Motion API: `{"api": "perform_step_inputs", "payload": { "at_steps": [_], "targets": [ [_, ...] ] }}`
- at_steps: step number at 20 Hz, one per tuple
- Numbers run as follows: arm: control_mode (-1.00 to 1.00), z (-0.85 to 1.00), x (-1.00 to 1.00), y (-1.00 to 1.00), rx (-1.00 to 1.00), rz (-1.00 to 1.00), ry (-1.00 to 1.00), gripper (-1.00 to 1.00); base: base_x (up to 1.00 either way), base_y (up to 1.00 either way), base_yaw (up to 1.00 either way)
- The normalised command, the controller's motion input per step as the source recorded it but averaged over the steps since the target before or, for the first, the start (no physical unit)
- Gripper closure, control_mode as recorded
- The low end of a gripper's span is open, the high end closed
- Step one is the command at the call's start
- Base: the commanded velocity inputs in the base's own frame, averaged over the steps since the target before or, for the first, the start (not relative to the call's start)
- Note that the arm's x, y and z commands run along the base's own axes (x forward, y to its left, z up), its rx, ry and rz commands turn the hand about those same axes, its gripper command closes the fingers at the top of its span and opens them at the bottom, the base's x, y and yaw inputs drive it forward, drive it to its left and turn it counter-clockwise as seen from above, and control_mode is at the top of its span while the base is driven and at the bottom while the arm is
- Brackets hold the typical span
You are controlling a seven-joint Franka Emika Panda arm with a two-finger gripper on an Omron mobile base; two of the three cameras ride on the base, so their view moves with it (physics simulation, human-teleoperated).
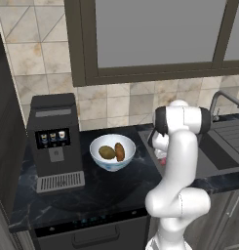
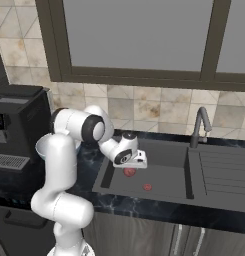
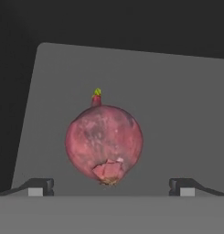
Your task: Pick the potatos from the cabinet and place them in one bowl. Pick the onion from the sink and place it in the other bowl.
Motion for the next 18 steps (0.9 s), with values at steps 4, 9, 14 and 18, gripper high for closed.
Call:
{"api": "perform_step_inputs", "payload": {
  "at_steps": [4,9,14,18],
  "targets": [
    [-1.0,-0.15,0.1,0.0,0.0,0.0,0.0,-1.0,0.0,0.0,0.0],
    [-1.0,-0.14,0.14,0.0,0.0,0.0,0.0,-1.0,0.0,0.0,0.0],
    [-1.0,-0.15,0.15,0.0,0.0,0.0,0.0,-1.0,0.0,0.0,0.0],
    [-1.0,-0.15,0.11,0.0,0.0,0.0,0.0,-1.0,0.0,0.0,0.0]
  ]
}}
